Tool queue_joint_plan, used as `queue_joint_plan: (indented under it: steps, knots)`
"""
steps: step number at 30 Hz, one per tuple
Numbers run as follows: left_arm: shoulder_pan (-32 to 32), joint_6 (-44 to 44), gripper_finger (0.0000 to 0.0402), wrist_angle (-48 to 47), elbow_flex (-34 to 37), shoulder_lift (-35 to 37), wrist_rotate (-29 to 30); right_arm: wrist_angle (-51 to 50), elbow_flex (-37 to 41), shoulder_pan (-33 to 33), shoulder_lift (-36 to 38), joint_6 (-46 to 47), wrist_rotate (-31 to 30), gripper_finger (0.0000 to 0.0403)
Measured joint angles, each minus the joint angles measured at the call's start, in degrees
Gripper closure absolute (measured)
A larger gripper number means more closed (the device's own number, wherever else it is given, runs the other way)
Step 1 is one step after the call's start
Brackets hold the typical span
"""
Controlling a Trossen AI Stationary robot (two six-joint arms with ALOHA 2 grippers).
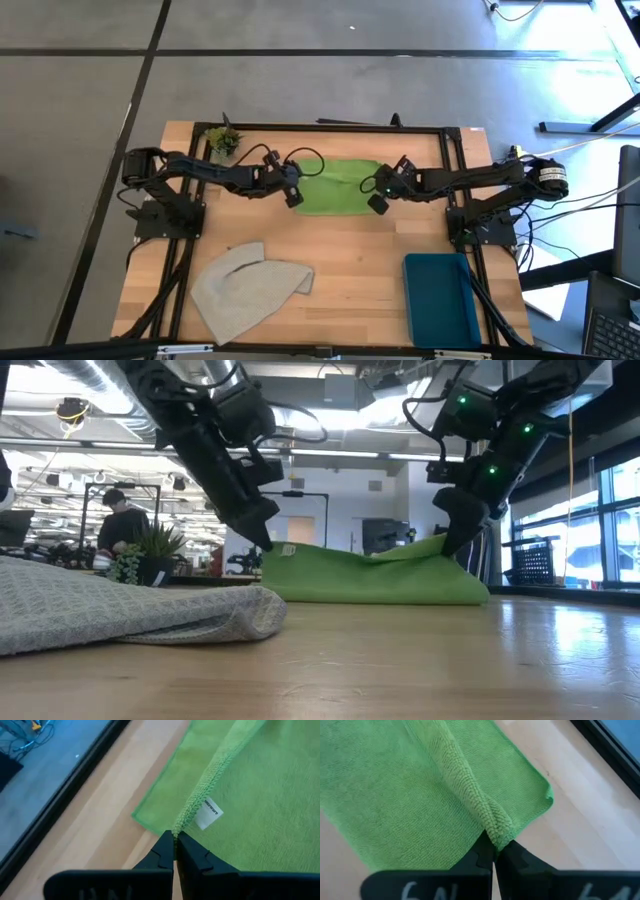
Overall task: Roll microfiber towels into tight, uniform cylinder then place into a basket
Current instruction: Roll the green microfiber cloth
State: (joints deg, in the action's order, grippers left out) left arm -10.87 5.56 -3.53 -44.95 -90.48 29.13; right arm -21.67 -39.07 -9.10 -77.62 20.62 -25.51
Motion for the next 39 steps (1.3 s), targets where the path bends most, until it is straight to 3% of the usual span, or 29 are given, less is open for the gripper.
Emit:
queue_joint_plan:
  steps: [22, 31, 39]
  knots:
    - [-4.4, -1.6, 0.0401, 8.4, 0.0, -5.4, 0.3, 1.0, 0.0, -3.5, 0.0, -1.4, -0.4, 0.0391]
    - [-4.6, -1.7, 0.0401, 9.0, 0.0, -5.7, -1.6, 1.9, 0.0, -3.5, 0.0, -1.4, -0.4, 0.0358]
    - [-6.3, -1.3, 0.0387, 10.1, 0.0, -6.2, -1.9, 2.3, 0.0, -3.5, 0.0, -1.6, -0.4, 0.03]
